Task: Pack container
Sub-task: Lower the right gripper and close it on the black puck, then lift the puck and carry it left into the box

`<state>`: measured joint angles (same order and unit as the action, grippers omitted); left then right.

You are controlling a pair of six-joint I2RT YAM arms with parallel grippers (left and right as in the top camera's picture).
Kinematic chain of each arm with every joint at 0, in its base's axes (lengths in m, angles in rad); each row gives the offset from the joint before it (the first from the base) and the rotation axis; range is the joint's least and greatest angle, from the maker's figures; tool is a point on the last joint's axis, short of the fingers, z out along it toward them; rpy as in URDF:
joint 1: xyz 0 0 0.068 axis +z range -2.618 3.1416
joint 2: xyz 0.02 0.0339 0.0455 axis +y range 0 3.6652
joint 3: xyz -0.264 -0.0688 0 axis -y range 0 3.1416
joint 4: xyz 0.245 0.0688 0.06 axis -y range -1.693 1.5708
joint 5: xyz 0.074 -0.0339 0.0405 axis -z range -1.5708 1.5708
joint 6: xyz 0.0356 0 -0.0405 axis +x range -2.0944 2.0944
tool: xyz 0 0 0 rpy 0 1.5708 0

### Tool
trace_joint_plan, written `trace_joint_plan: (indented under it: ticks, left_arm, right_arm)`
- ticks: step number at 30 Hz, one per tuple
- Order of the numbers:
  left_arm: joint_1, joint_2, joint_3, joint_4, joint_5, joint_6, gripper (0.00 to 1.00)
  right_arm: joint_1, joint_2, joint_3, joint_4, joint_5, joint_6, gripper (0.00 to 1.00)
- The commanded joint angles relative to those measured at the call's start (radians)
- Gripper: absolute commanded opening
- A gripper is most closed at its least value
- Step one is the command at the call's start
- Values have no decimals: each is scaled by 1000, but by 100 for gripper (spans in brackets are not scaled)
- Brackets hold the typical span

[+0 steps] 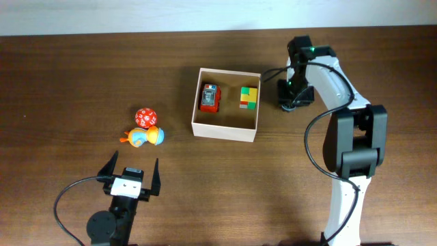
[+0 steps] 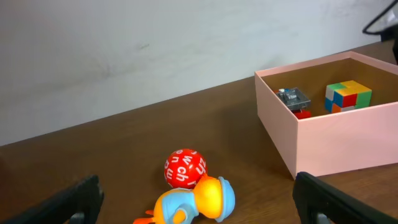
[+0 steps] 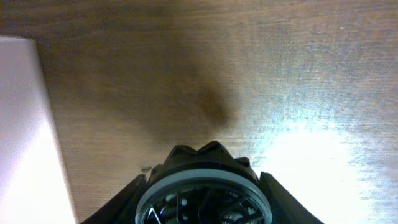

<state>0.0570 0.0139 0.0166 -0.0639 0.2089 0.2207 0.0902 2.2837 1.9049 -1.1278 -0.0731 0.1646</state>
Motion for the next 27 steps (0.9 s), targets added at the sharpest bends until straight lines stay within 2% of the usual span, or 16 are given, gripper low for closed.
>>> trace_joint_plan:
  ticks: [1,10,19,24,27]
  left_arm:
    - [-4,-7,-7,0,-3,13,99]
    - [-4,-7,-7,0,-3,13,99]
    - [-4,-7,-7,0,-3,13,99]
    - [-4,-7,-7,0,-3,13,99]
    - [-4,-7,-7,0,-3,13,99]
  right_arm:
    - [-8,0,84,-37,-29,-43,47]
    - [-7,0,284,-184,-254,-206,47]
    - [8,0,347,-199,-686,-380,46]
    - [59,0,347,-172,-700,-397,46]
    - [111,0,343,-128,-638,-392,46]
